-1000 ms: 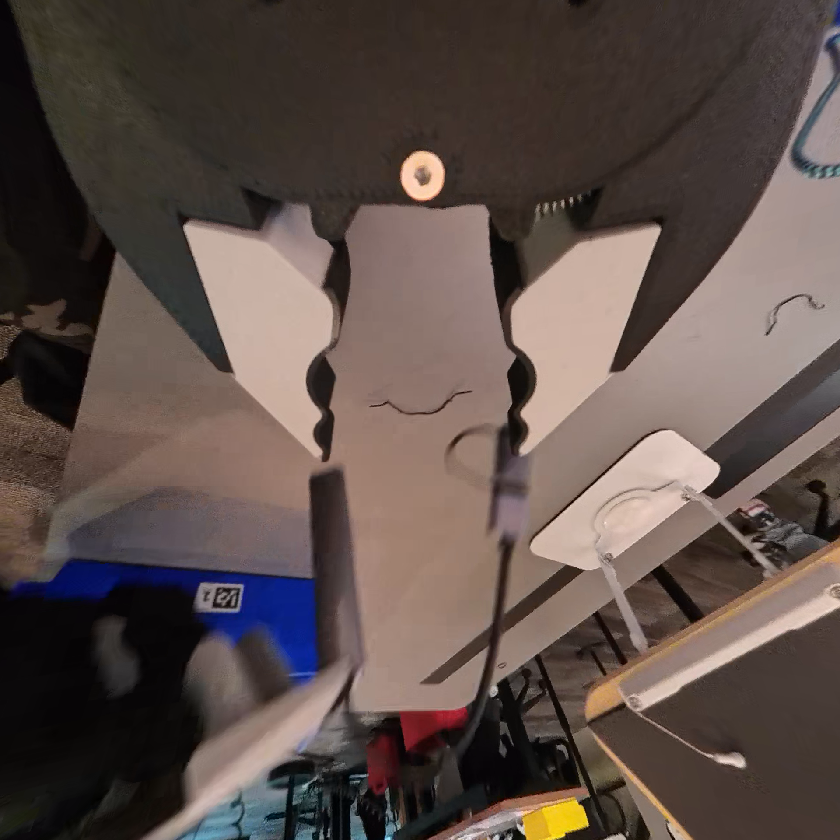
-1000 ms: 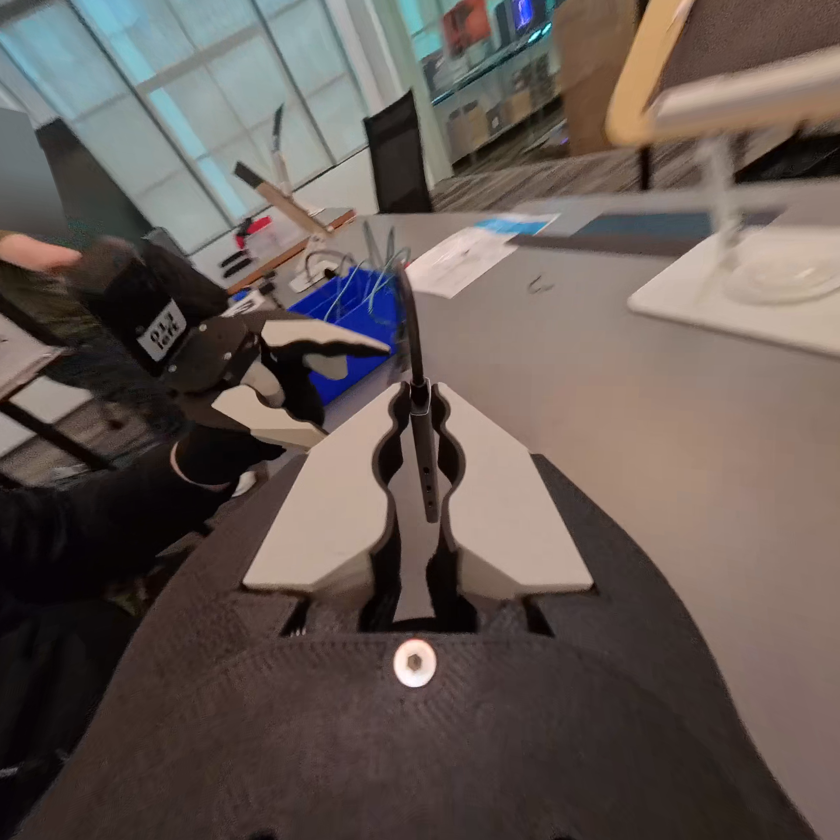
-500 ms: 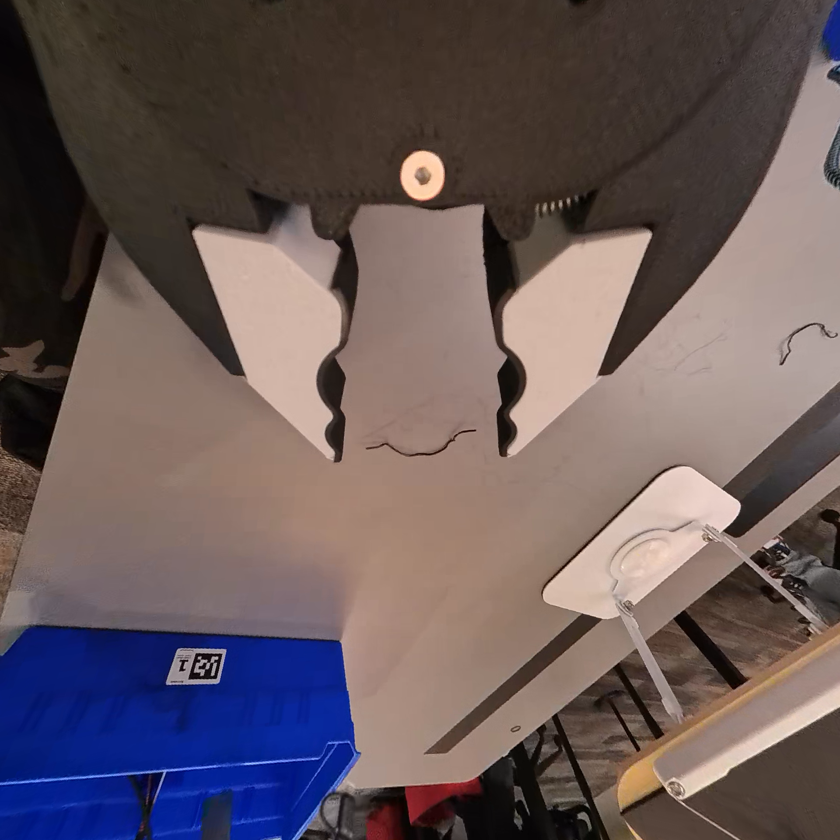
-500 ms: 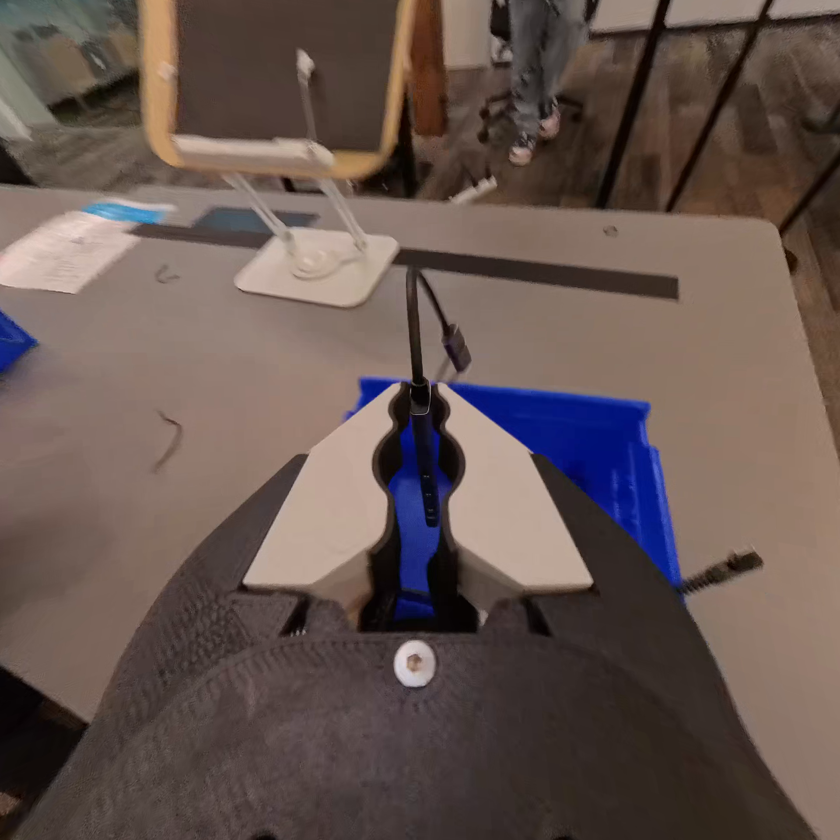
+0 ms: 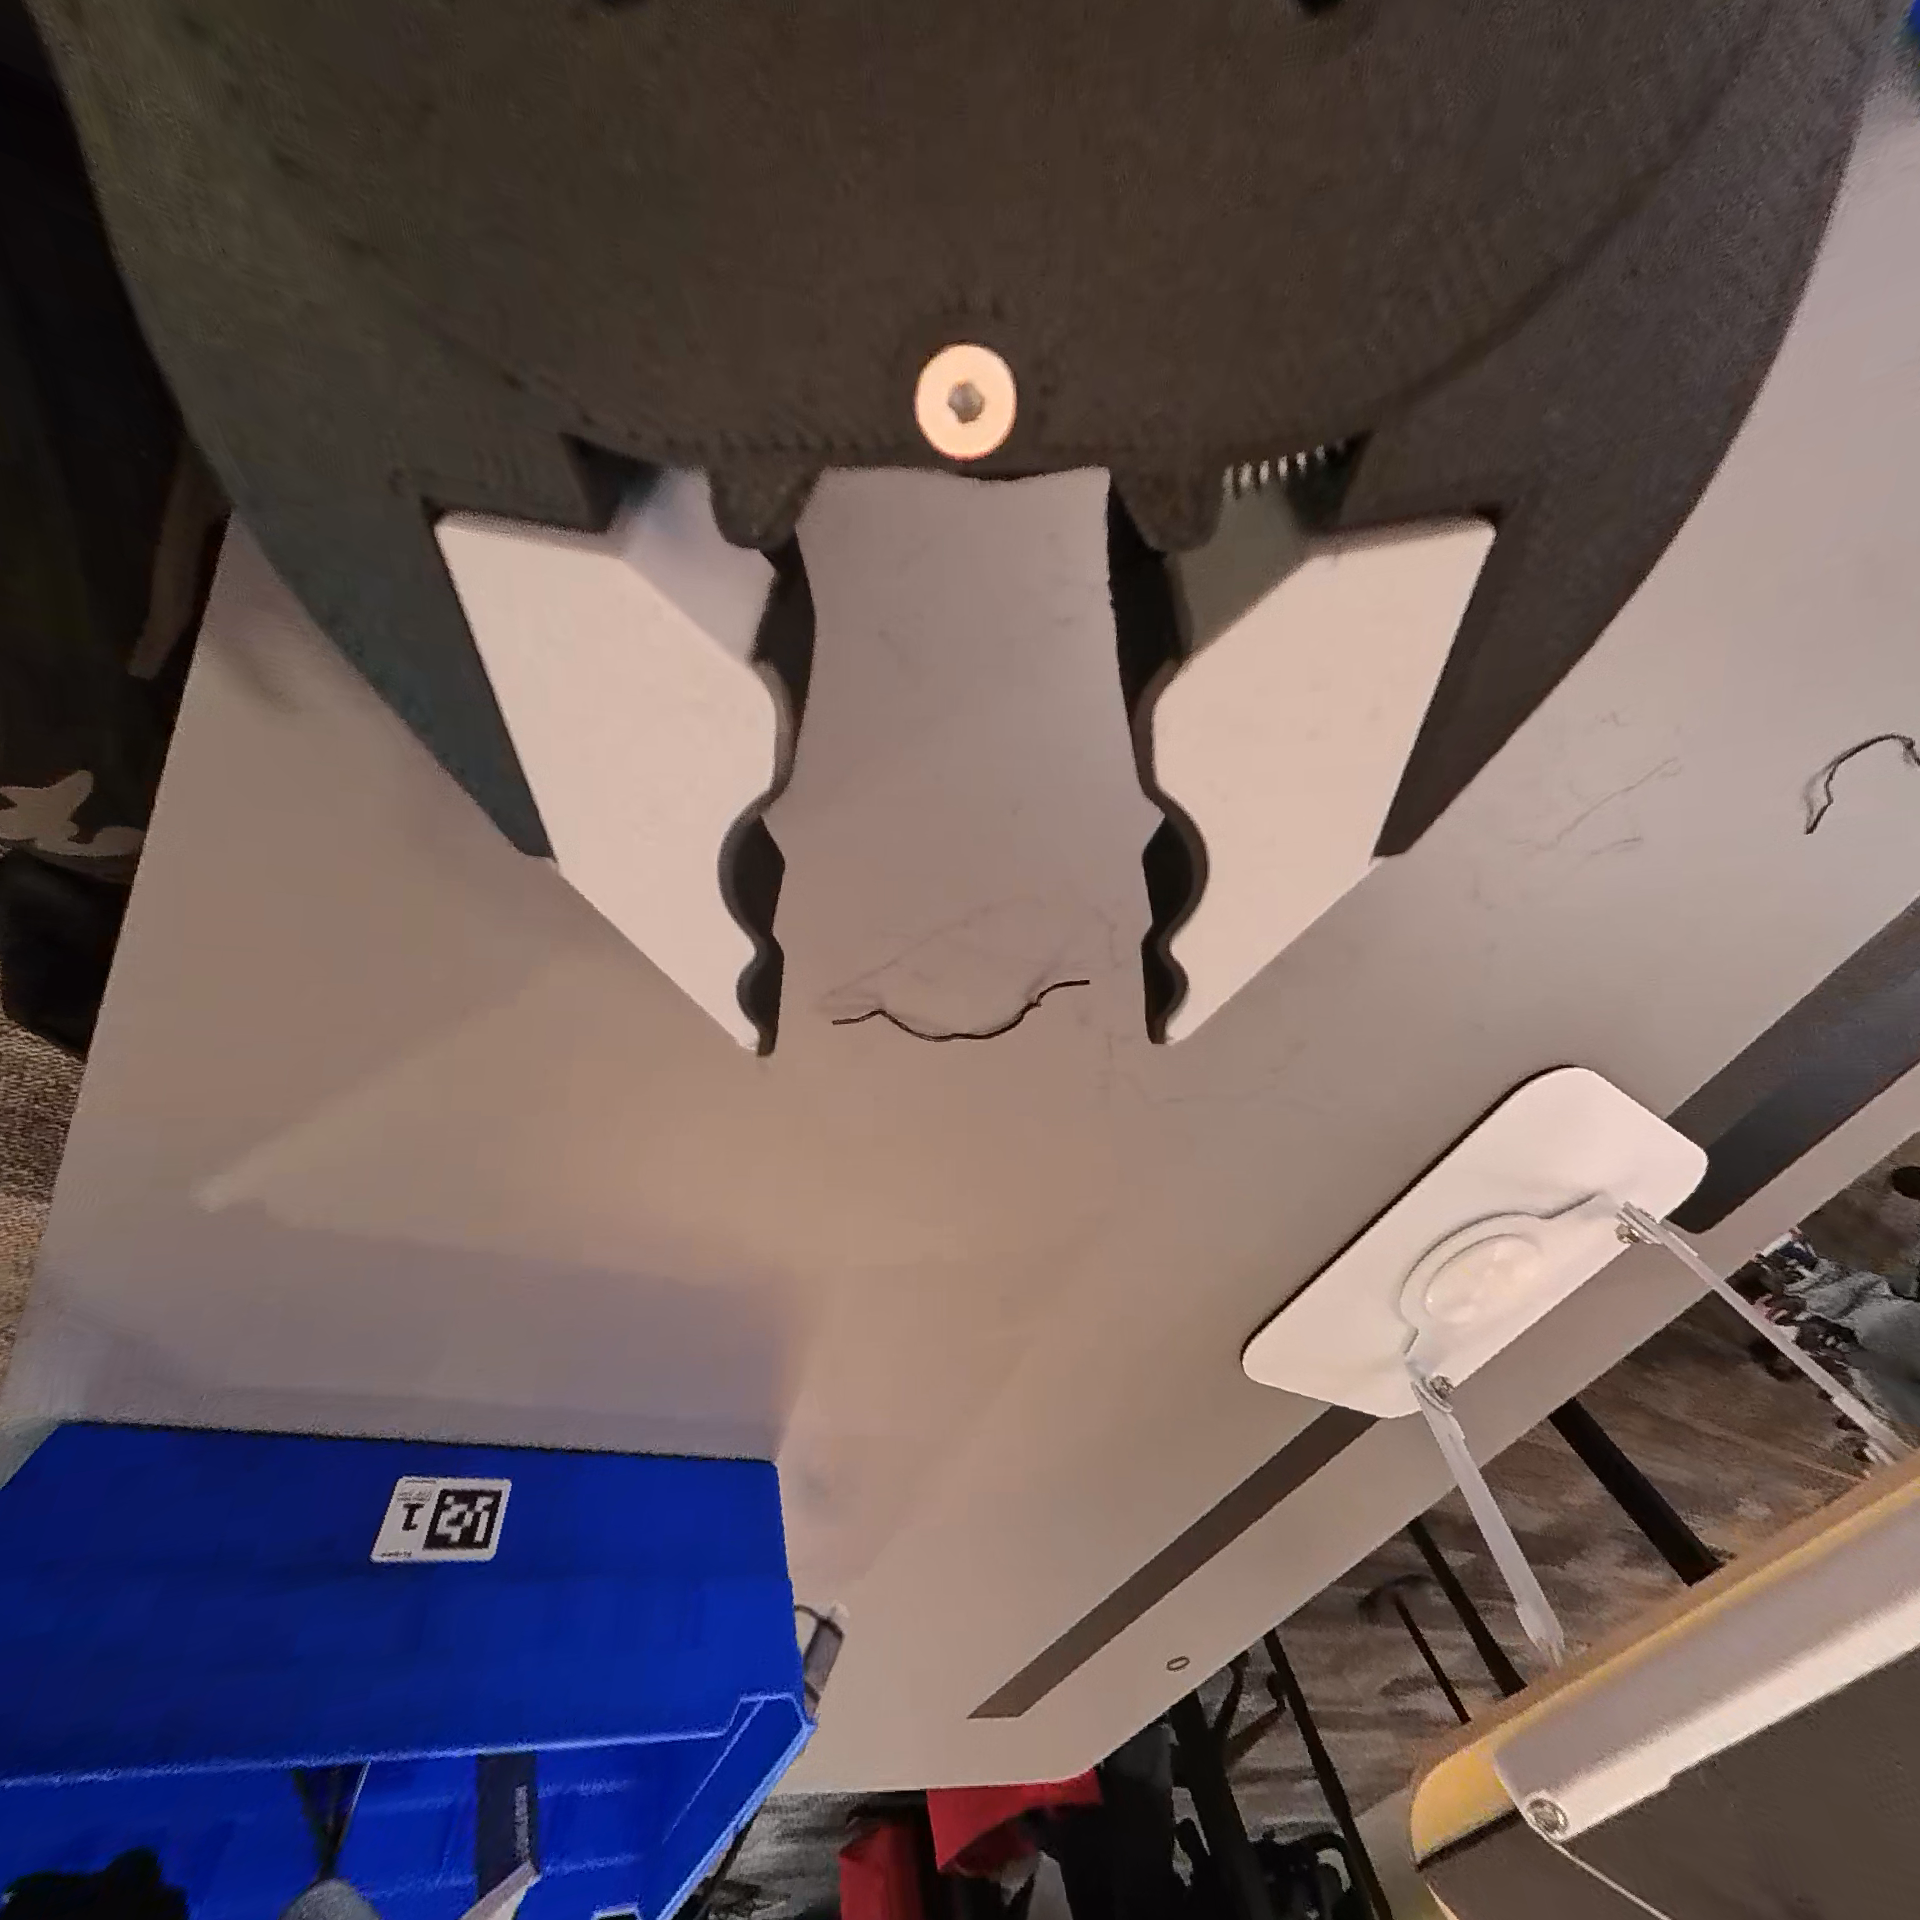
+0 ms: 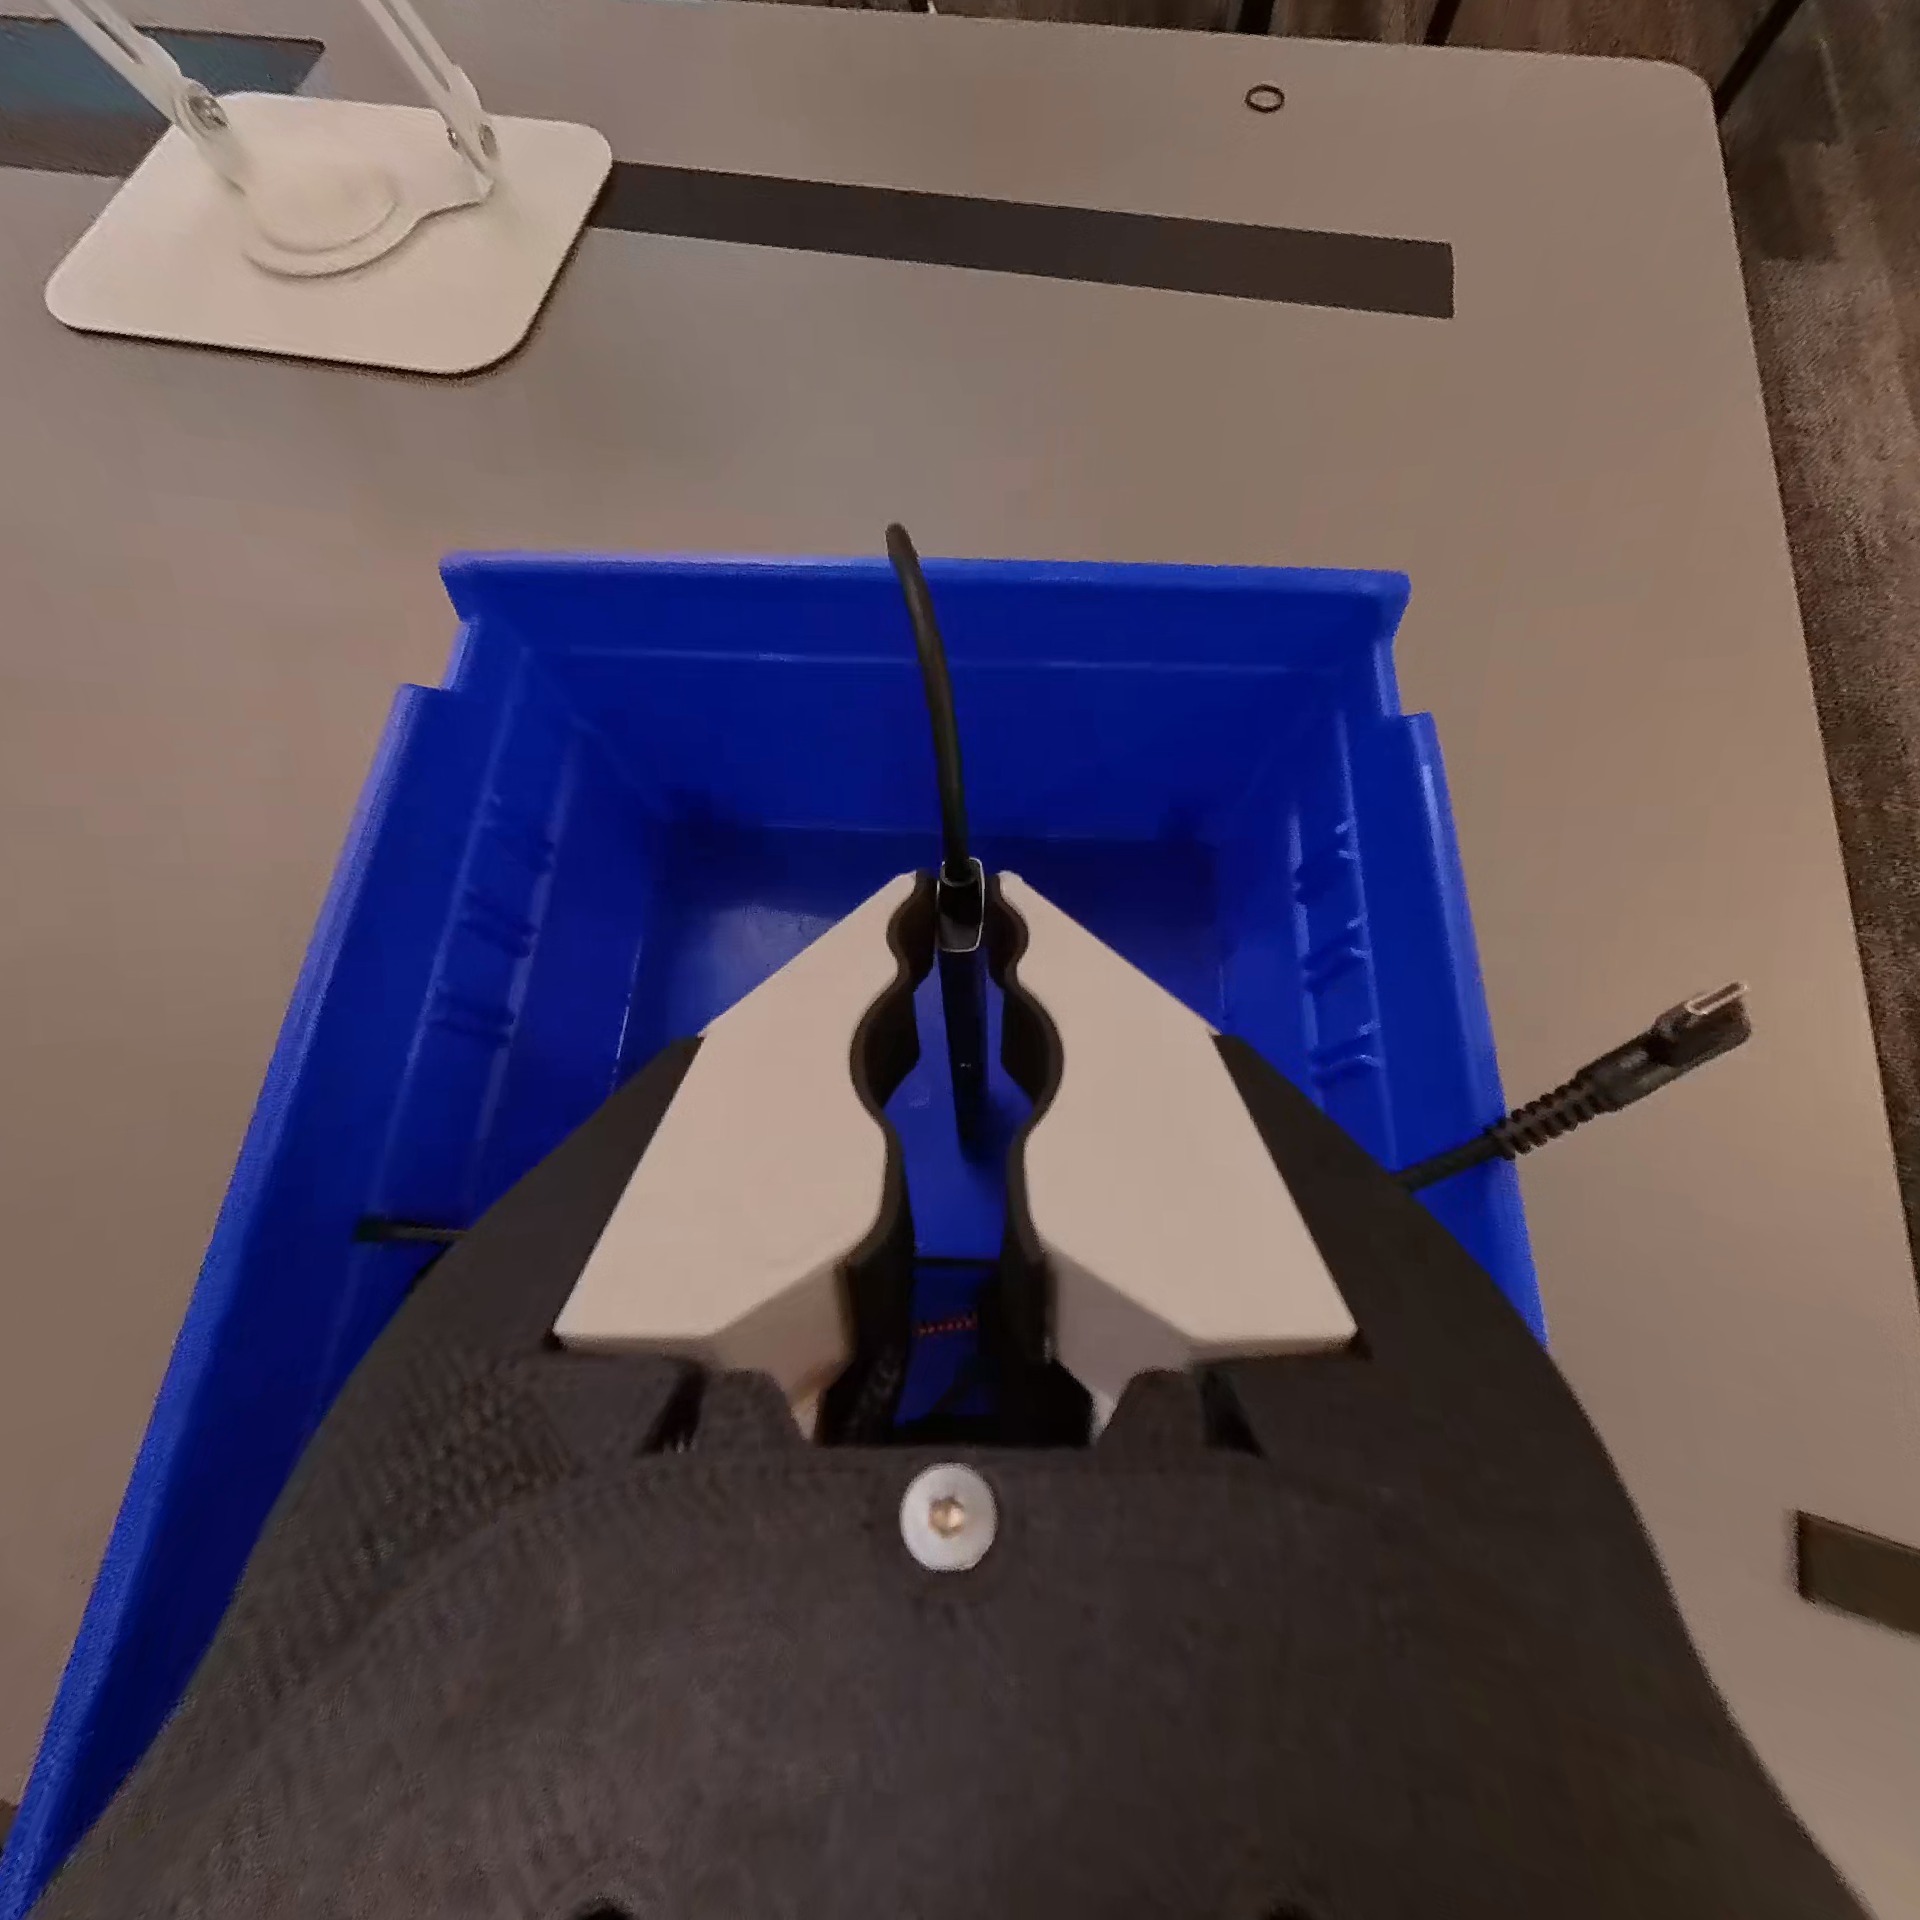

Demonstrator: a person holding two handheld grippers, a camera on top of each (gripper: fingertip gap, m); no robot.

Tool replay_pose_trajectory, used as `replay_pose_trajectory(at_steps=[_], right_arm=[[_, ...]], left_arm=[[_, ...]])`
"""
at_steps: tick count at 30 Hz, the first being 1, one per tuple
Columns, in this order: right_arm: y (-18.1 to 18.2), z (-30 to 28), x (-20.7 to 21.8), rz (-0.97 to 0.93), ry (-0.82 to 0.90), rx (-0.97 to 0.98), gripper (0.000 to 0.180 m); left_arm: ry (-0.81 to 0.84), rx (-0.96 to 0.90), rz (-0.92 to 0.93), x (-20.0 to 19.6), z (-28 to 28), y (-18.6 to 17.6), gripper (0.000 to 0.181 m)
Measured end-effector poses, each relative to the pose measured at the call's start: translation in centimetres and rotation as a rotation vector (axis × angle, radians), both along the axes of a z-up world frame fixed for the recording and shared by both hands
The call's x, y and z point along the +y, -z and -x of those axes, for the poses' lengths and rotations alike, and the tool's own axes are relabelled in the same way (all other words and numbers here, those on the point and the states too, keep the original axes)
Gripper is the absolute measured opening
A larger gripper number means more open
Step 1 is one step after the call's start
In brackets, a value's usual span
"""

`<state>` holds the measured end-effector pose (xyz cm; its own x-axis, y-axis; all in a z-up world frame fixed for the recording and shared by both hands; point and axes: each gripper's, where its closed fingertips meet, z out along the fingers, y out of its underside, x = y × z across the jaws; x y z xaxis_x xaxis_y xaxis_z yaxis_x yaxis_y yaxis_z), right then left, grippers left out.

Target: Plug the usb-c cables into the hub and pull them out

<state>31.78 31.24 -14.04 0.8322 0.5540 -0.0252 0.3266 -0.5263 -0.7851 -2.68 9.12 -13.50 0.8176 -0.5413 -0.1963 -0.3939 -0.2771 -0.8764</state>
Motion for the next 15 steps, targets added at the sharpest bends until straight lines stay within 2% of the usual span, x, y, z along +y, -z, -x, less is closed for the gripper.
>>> replay_pose_trajectory(at_steps=[2,7,10,15], right_arm=[[0.0,-0.2,-0.1,0.023,0.0,-0.031,0.008],[-2.8,0.2,0.5,-0.046,-0.014,-0.137,0.027],[-3.2,2.2,1.4,-0.03,-0.096,-0.214,0.036],[-2.3,3.5,4.6,-0.002,-0.115,-0.363,0.029]], left_arm=[[0.003,0.002,0.006,-0.1,0.0,0.2,0.068],[0.006,-0.003,0.011,-0.2,0.0,0.2,0.068],[0.011,-0.007,0.018,-0.1,-0.1,0.3,0.068],[0.014,0.012,0.015,-0.3,-0.2,0.3,0.068]])
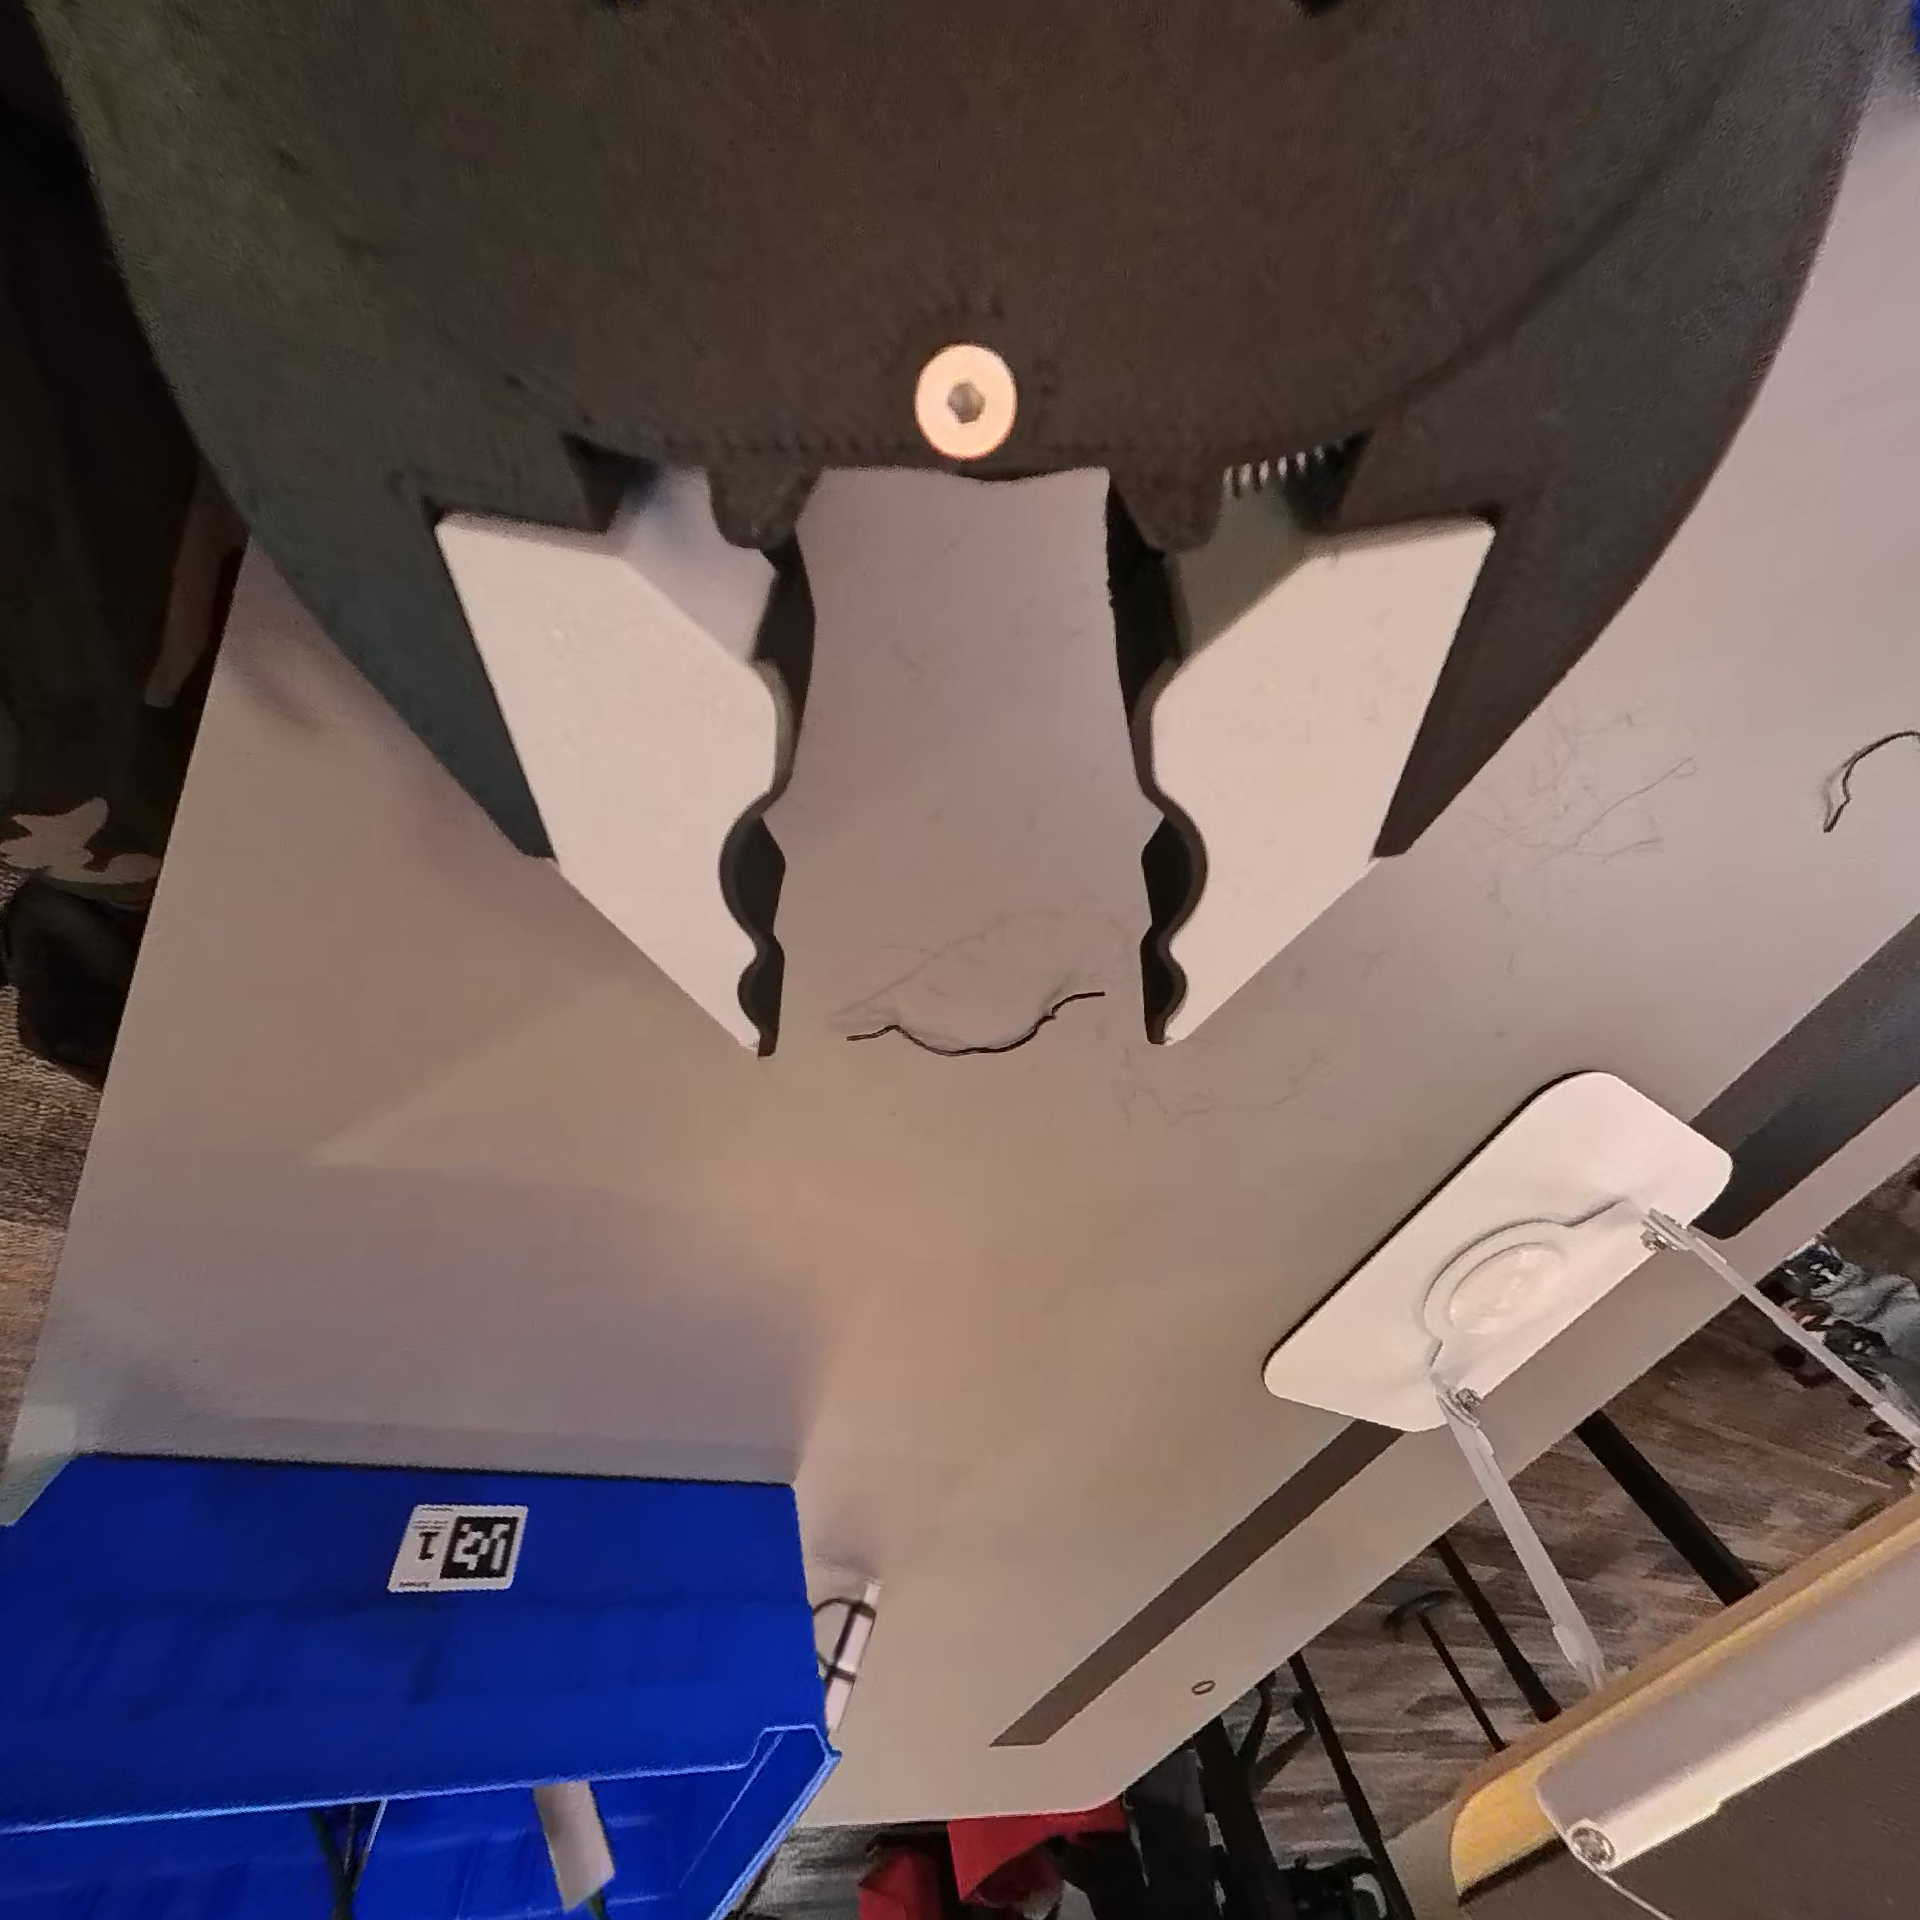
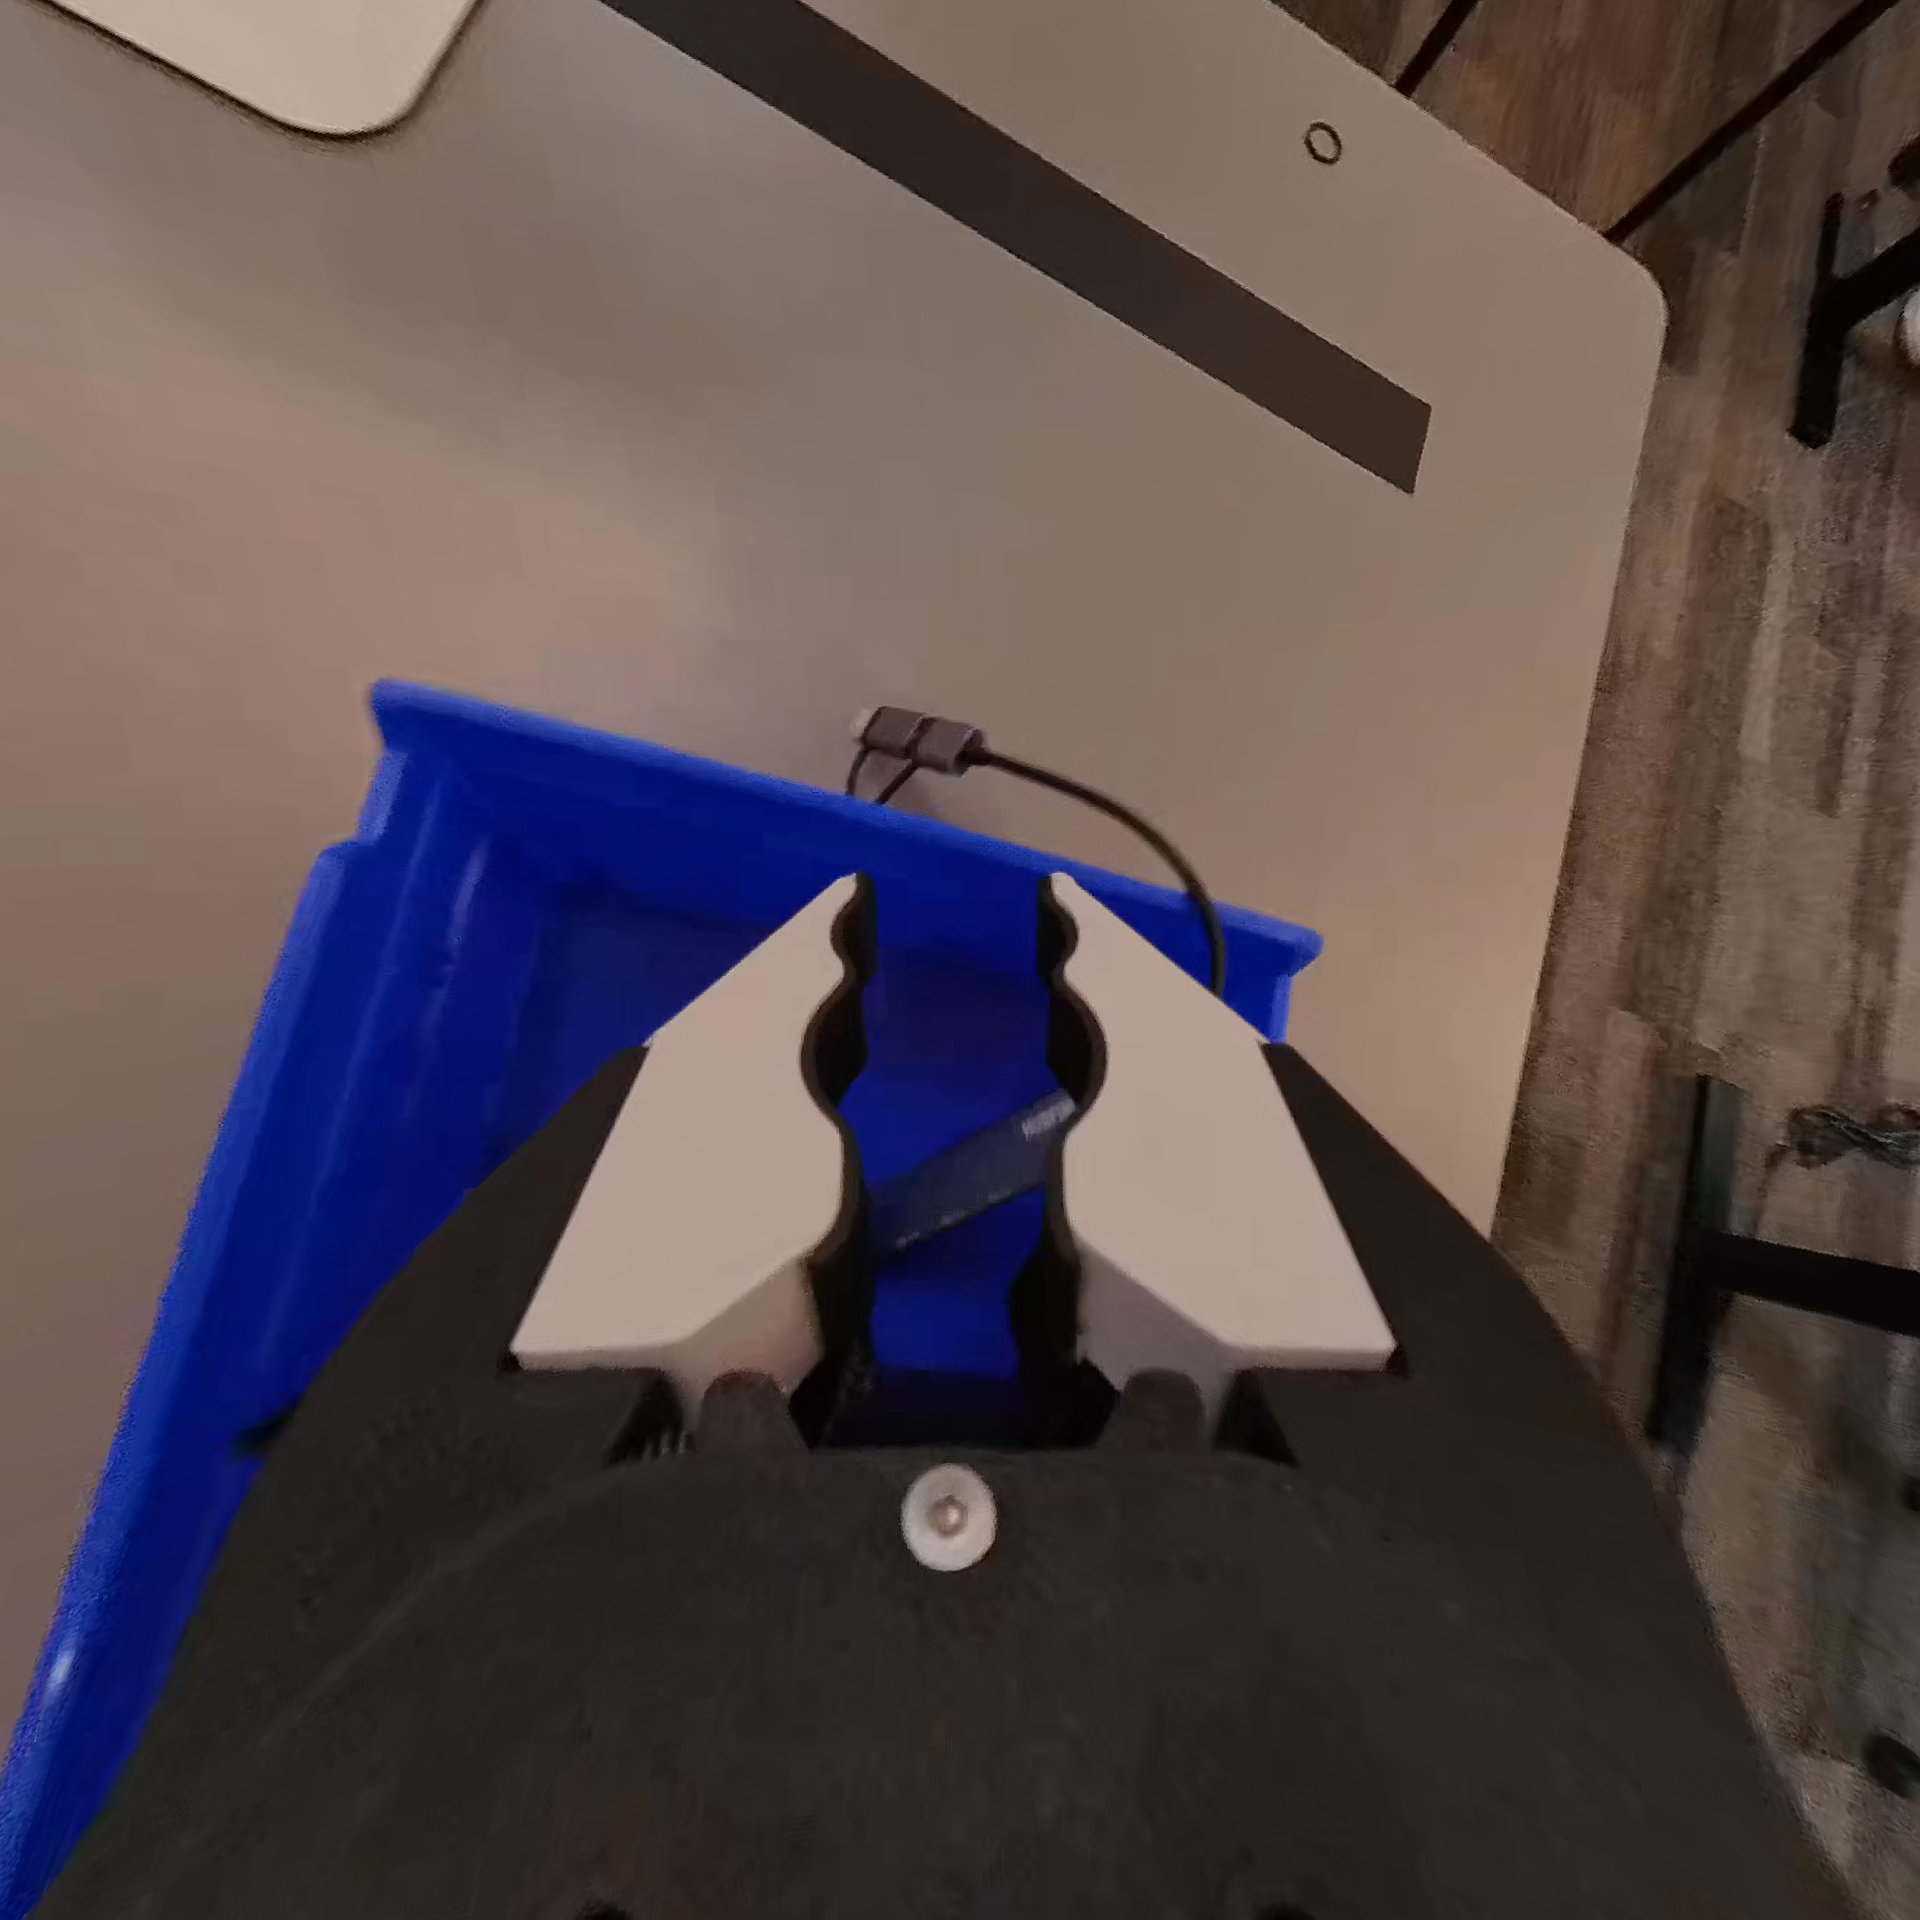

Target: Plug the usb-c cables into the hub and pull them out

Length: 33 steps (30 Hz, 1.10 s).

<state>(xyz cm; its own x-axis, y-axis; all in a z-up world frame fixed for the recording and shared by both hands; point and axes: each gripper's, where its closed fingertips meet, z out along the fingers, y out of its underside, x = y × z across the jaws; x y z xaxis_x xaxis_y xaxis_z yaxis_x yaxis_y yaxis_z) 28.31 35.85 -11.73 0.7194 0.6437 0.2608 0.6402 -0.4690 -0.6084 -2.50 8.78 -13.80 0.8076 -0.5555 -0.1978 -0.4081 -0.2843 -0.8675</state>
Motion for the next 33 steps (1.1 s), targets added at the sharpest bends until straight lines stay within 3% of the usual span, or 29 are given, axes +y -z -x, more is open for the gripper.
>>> replay_pose_trajectory(at_steps=[7,14,18,20,22,27,33], right_arm=[[-1.2,-1.3,4.0,-0.025,0.017,-0.087,0.025],[1.2,-4.7,5.8,0.272,0.015,-0.159,0.031],[2.8,-4.4,5.8,0.377,-0.031,-0.102,0.021],[3.2,-3.6,5.3,0.406,-0.083,-0.062,0.004],[3.3,-3.3,5.3,0.401,-0.1,-0.038,0.002],[-0.7,-1.7,4.6,0.212,-0.183,0.032,0.002],[-5.4,-2.0,-1.9,0.125,-0.389,0.074,0.002]], left_arm=[[-0.013,-0.01,0.013,0.2,0.9,0.4,0.068],[-0.013,-0.013,0.025,0.4,1.0,1.0,0.067],[-0.014,-0.014,0.033,0.4,1.0,1.2,0.067],[-0.015,-0.01,0.033,0.4,1.0,1.3,0.067],[-0.015,-0.011,0.033,0.4,1.0,1.2,0.067],[-0.019,-0.008,0.033,0.5,1.0,1.3,0.067],[-0.019,-0.011,0.036,0.6,1.0,1.4,0.067]])
